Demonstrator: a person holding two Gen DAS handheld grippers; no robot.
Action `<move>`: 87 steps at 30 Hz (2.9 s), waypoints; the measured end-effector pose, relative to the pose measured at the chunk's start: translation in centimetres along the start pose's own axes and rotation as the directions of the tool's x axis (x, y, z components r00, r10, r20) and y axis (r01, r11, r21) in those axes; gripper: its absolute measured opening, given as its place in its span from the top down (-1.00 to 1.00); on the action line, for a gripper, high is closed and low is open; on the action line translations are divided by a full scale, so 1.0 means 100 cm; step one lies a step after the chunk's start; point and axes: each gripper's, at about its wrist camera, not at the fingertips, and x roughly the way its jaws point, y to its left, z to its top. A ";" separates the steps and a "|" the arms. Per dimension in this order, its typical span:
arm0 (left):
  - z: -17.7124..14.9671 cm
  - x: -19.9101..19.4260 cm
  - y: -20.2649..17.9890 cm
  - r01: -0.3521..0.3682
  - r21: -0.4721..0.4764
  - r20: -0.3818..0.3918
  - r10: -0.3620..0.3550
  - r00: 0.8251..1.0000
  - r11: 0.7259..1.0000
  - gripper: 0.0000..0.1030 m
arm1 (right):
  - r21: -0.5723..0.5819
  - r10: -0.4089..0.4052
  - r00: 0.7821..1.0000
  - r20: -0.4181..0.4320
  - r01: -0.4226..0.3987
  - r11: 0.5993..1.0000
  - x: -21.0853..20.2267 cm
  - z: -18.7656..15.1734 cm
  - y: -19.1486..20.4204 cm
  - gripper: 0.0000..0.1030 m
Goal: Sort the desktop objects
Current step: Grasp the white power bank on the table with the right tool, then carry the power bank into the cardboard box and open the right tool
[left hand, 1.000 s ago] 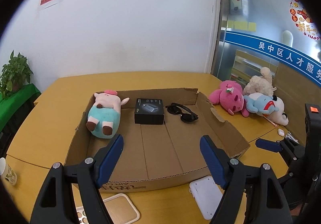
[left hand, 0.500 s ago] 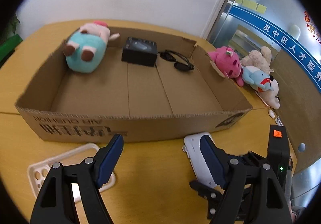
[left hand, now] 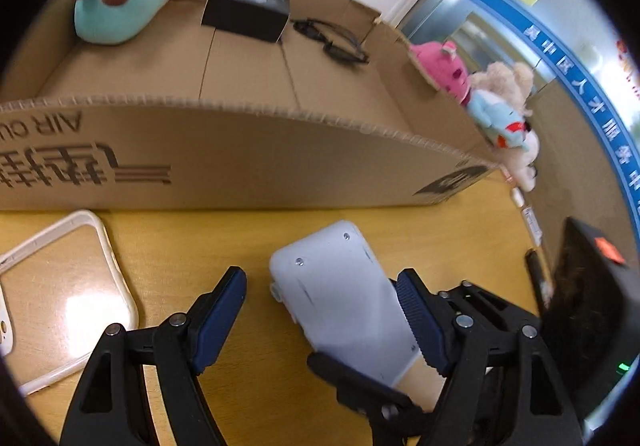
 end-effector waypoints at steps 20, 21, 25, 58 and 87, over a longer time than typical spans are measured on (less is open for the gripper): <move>-0.014 -0.005 0.005 -0.018 -0.038 0.029 0.019 0.999 0.999 0.02 | -0.032 -0.030 0.999 0.018 0.030 0.999 -0.016 -0.022 0.002 -0.23; -0.015 -0.007 0.005 -0.022 -0.038 0.036 0.024 0.999 0.999 0.02 | -0.024 -0.022 1.000 0.022 0.023 0.999 -0.016 -0.022 0.002 -0.23; -0.017 -0.021 0.007 -0.042 -0.046 0.074 0.046 0.996 0.998 0.02 | -0.019 0.000 0.999 0.038 0.000 1.000 -0.017 -0.017 0.012 -0.23; 0.189 -0.122 -0.059 -0.042 0.203 0.356 -0.033 0.934 0.978 0.02 | -0.024 -0.060 0.910 0.411 0.076 0.997 -0.109 0.193 -0.006 -0.23; 0.229 0.136 -0.025 0.130 -0.016 -0.228 -0.130 0.965 0.991 0.02 | 0.257 -0.134 0.973 -0.187 0.180 0.950 0.044 0.181 -0.161 -0.23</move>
